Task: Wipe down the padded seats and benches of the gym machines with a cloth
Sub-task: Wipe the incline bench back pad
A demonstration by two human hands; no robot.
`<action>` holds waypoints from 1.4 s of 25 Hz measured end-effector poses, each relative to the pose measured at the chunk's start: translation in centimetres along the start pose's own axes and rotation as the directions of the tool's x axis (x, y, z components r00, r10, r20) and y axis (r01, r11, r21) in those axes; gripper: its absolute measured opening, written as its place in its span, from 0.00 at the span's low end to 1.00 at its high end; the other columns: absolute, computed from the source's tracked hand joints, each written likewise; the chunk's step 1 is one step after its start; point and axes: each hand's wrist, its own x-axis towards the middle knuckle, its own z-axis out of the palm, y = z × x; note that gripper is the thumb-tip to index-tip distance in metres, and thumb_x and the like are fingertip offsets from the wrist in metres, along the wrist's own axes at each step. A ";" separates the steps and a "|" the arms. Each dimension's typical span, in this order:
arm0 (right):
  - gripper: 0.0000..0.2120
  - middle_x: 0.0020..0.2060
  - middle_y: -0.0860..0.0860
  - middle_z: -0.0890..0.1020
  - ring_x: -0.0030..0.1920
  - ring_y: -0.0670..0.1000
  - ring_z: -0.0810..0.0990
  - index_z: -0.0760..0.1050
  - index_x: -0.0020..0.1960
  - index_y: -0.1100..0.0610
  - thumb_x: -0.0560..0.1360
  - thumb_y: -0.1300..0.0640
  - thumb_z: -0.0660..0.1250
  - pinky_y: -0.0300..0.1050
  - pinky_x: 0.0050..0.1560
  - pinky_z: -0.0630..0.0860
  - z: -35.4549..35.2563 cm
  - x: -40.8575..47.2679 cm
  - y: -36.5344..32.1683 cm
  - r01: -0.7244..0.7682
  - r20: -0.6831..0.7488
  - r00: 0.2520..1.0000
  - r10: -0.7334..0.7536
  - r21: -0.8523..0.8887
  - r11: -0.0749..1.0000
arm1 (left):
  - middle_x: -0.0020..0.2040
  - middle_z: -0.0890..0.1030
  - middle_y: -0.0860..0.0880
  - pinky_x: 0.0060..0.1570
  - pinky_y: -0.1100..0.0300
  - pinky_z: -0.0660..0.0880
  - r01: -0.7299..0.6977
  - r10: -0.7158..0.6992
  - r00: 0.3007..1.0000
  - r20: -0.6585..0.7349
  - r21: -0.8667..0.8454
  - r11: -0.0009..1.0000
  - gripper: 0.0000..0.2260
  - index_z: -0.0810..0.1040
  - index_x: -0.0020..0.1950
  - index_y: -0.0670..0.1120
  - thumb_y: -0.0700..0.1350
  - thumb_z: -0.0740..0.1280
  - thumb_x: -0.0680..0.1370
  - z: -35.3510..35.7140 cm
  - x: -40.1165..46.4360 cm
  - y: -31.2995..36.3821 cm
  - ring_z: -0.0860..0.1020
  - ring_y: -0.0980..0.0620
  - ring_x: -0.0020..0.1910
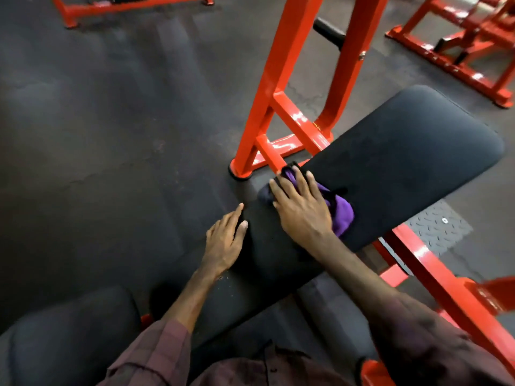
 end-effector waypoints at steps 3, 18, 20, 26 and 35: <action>0.24 0.79 0.55 0.70 0.82 0.67 0.58 0.67 0.80 0.54 0.85 0.49 0.59 0.66 0.80 0.54 1.3 -0.1 -3.4 0.098 0.075 0.992 -0.097 -0.014 0.995 | 0.78 0.70 0.54 0.76 0.44 0.64 -0.019 0.019 1.000 0.002 0.018 1.000 0.29 0.59 0.85 0.59 0.64 0.47 0.84 0.1 0.0 -0.2 0.70 0.49 0.75; 0.26 0.82 0.52 0.63 0.84 0.63 0.53 0.61 0.83 0.51 0.86 0.47 0.57 0.65 0.81 0.54 0.7 -5.4 -2.1 0.270 0.085 0.960 -0.268 -0.012 0.963 | 0.80 0.68 0.55 0.79 0.39 0.58 0.015 -0.015 1.000 -0.011 -0.031 0.999 0.28 0.59 0.84 0.60 0.64 0.46 0.84 0.3 -0.9 -1.8 0.67 0.52 0.78; 0.26 0.83 0.50 0.62 0.84 0.61 0.54 0.61 0.83 0.50 0.87 0.47 0.57 0.64 0.81 0.56 0.1 -7.1 -0.7 0.319 0.050 0.947 -0.319 0.007 0.948 | 0.80 0.69 0.55 0.78 0.38 0.58 0.026 -0.026 1.000 -0.010 -0.028 0.999 0.28 0.59 0.84 0.60 0.64 0.47 0.84 0.2 -1.2 -2.3 0.68 0.51 0.77; 0.27 0.80 0.55 0.67 0.82 0.67 0.57 0.66 0.81 0.55 0.83 0.52 0.63 0.68 0.80 0.53 1.5 -1.2 -6.3 0.030 0.099 0.995 -0.033 0.031 0.999 | 0.80 0.68 0.54 0.78 0.38 0.58 0.058 -0.058 0.998 0.000 0.014 0.998 0.29 0.59 0.84 0.59 0.65 0.46 0.84 -0.4 -2.6 -4.5 0.68 0.49 0.77; 0.28 0.82 0.51 0.63 0.84 0.62 0.56 0.62 0.83 0.52 0.84 0.50 0.63 0.63 0.81 0.56 1.3 -4.8 -4.3 0.134 0.066 0.989 -0.135 0.010 0.991 | 0.81 0.67 0.56 0.79 0.39 0.55 0.106 -0.106 0.994 0.027 -0.008 0.994 0.31 0.58 0.84 0.61 0.67 0.45 0.82 -0.5 -3.1 -6.3 0.64 0.53 0.79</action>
